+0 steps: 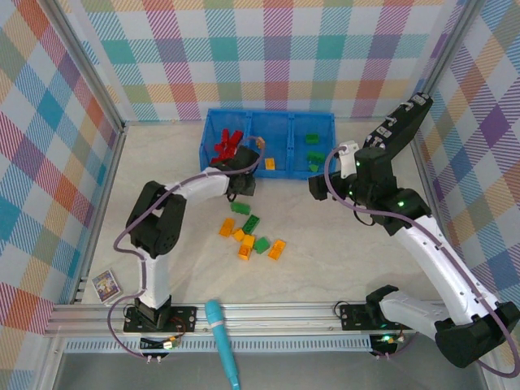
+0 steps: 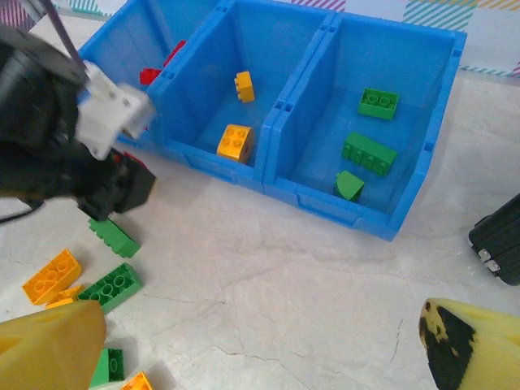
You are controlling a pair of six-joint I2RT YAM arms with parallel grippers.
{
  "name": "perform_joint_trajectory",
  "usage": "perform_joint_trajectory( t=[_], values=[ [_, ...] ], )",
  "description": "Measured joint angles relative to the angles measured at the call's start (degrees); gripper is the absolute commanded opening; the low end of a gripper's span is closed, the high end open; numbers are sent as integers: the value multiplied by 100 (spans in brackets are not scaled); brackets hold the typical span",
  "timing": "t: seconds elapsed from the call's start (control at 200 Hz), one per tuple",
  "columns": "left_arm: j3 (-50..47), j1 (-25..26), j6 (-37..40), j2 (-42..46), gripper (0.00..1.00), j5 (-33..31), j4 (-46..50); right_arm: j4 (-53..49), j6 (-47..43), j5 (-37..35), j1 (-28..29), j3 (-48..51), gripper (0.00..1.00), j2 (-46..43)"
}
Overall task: Sort the legos into containers by color
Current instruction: Pick up the lego from the center of the table.
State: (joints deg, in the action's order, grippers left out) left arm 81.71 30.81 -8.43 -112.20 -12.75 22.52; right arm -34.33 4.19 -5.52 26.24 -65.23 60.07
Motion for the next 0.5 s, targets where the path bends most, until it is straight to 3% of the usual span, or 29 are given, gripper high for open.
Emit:
perform_joint_trajectory(
  t=[0.23,0.5],
  values=[
    [765,-448,107,579,22,-236,-170,72,195,219,0,192,99,55],
    [1510,-973,118,164,24,-256,-291,140,728,713,2,509,99,70]
  ],
)
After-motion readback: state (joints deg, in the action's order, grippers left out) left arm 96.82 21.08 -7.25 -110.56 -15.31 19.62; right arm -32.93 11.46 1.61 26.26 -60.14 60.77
